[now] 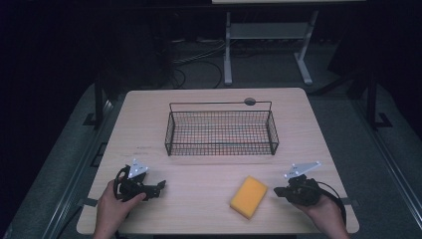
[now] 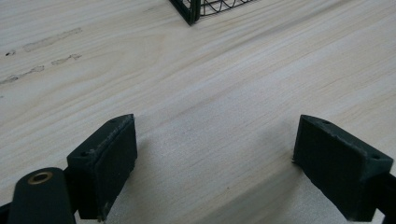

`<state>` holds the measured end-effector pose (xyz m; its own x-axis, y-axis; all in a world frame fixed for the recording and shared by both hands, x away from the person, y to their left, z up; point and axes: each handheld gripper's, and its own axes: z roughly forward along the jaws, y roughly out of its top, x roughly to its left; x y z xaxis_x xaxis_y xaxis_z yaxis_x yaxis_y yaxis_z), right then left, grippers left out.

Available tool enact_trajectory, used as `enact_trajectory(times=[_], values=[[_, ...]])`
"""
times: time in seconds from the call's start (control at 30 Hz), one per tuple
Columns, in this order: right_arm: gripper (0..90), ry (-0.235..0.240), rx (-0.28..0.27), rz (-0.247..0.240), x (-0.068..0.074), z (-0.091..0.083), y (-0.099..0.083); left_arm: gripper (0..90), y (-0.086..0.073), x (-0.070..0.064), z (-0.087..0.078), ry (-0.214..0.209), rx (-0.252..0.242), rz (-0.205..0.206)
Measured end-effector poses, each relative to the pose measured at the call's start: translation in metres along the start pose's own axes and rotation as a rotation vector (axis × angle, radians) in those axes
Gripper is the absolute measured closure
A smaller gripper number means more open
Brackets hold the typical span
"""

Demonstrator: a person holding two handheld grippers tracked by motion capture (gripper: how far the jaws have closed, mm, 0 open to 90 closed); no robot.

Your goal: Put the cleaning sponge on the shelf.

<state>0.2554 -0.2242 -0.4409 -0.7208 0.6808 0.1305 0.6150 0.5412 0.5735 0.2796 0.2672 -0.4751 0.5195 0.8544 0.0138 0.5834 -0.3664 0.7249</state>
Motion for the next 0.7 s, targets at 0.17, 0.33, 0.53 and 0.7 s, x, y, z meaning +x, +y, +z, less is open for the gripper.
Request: enact_trajectory(times=[0.17,0.33,0.53,0.7], values=[[89.7,0.003,0.018,-0.025,0.002,0.005,0.007,12.6,0.000,0.000,0.000,0.000,0.000,0.000],[89.7,0.001,0.030,-0.030,0.004,0.008,0.011,12.6,0.000,0.000,0.000,0.000,0.000,0.000],[89.7,-0.006,0.049,-0.027,0.004,0.011,0.016,12.6,0.000,0.000,0.000,0.000,0.000,0.000],[89.7,-0.006,0.052,-0.031,0.004,0.012,0.018,12.6,0.000,0.000,0.000,0.000,0.000,0.000]])
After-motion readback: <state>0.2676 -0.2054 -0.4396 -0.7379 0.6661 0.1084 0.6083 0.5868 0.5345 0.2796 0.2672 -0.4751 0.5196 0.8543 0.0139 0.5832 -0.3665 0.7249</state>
